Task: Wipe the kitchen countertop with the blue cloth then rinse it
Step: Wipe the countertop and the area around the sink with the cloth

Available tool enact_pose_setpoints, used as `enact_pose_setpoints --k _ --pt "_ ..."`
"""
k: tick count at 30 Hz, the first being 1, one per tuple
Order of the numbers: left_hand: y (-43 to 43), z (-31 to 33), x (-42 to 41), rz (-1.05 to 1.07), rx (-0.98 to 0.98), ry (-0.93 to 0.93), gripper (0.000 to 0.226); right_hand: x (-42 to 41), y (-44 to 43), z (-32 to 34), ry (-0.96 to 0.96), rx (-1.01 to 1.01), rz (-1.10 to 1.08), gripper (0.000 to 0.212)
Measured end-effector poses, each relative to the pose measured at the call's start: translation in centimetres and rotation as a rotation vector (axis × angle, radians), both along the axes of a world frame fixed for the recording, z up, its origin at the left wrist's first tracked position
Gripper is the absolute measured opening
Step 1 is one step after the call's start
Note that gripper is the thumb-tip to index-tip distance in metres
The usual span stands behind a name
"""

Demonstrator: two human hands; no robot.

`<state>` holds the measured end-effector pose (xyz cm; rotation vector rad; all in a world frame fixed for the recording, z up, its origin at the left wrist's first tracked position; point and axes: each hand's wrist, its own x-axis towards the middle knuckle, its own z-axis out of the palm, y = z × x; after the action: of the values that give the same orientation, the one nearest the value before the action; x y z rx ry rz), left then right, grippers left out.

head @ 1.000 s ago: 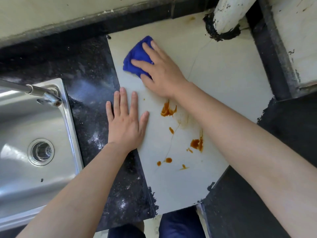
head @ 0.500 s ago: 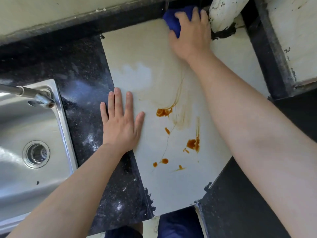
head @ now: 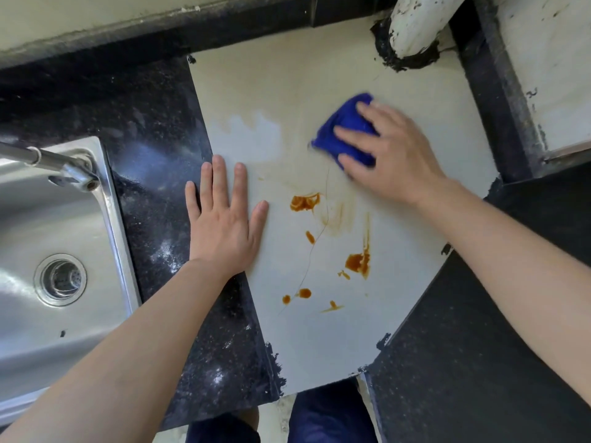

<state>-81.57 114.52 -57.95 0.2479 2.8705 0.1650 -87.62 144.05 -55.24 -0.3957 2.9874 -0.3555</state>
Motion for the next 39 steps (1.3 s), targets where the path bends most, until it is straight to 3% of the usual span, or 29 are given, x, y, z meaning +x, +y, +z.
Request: enact_pose_setpoints --k 7,13,18,21,24,29,34,39 --pt "0.0 -0.1 0.0 0.008 -0.013 0.003 0.07 -8.3 -1.5 -0.3 -0.013 0.008 -0.294 0.053" --pt "0.0 0.0 0.2 0.01 0.007 0.002 0.071 5.9 -4.2 -1.8 0.054 -0.121 -0.185 0.047" --pt "0.0 0.1 0.2 0.007 0.019 -0.005 0.072 16.5 -4.2 -1.1 -0.064 -0.127 -0.01 0.044" --pt "0.0 0.2 0.1 -0.002 0.05 -0.034 0.073 14.4 -2.5 -0.8 -0.079 -0.079 -0.021 0.047" --pt "-0.5 0.5 0.0 -0.028 0.107 -0.057 0.075 8.1 -2.0 -0.5 -0.104 -0.008 -0.287 0.051" --pt "-3.9 0.7 1.1 -0.066 0.081 0.088 0.07 1.7 -6.4 -0.8 -0.058 -0.001 -0.442 0.052" --pt "-7.4 0.8 0.6 -0.014 0.042 0.034 0.073 12.5 -12.7 -2.1 0.033 -0.11 -0.058 0.047" --pt "-8.3 0.7 -1.4 -0.007 0.039 -0.054 0.077 19.2 -10.3 -1.3 -0.079 -0.059 0.203 0.048"
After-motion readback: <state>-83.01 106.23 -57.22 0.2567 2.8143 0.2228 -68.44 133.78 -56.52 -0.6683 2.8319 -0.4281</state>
